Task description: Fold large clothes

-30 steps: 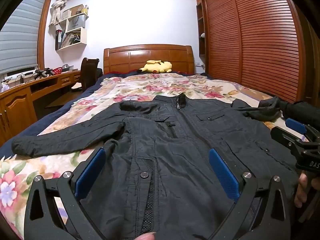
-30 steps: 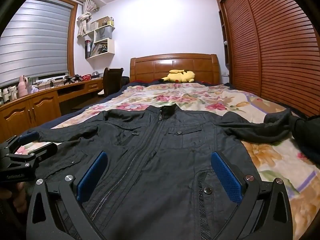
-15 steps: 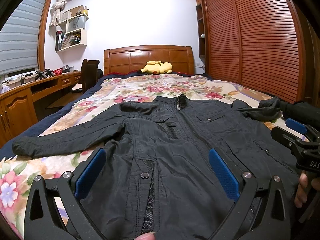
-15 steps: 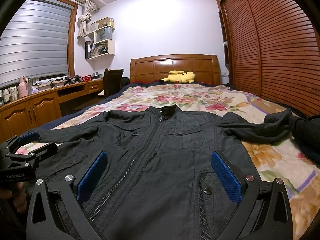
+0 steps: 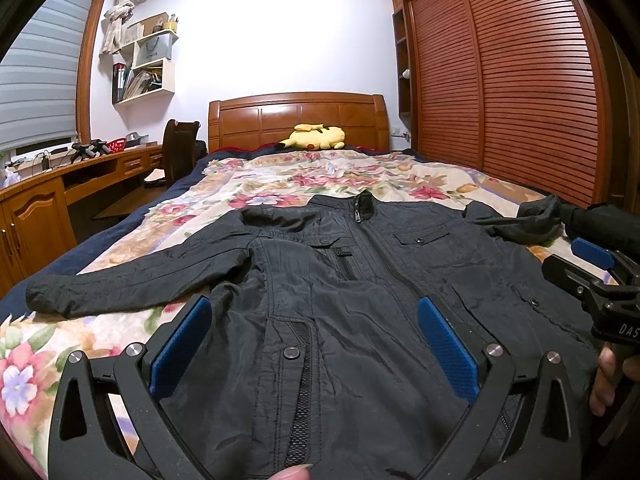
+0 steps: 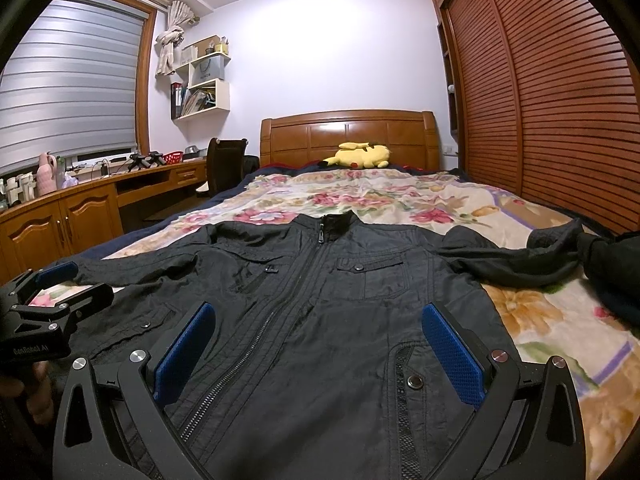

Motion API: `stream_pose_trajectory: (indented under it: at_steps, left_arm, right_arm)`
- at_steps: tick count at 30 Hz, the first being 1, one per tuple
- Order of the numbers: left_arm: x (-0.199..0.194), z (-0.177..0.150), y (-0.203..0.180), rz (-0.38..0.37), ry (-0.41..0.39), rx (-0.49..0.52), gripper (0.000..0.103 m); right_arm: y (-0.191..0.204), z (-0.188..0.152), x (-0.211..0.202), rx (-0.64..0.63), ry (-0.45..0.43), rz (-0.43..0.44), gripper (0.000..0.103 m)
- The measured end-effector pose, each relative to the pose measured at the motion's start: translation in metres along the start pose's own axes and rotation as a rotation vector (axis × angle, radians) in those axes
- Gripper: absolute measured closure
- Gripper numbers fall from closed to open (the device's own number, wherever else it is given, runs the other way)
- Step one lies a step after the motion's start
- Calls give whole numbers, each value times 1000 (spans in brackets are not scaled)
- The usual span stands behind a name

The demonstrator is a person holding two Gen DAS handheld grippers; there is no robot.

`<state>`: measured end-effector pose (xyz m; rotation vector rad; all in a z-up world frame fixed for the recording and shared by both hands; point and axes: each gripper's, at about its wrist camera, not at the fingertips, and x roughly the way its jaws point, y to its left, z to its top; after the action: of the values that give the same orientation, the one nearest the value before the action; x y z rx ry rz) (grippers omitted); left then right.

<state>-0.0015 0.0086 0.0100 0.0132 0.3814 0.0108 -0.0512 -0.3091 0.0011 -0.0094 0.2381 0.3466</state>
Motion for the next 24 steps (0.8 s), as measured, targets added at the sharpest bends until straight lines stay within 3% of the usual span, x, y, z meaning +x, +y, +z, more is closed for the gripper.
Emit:
stream_pose_trajectory:
  at_steps: [24]
  left_arm:
    - [-2, 0, 0, 1, -2, 3, 0]
  right_arm:
    - [0, 0, 1, 4, -8, 1, 0]
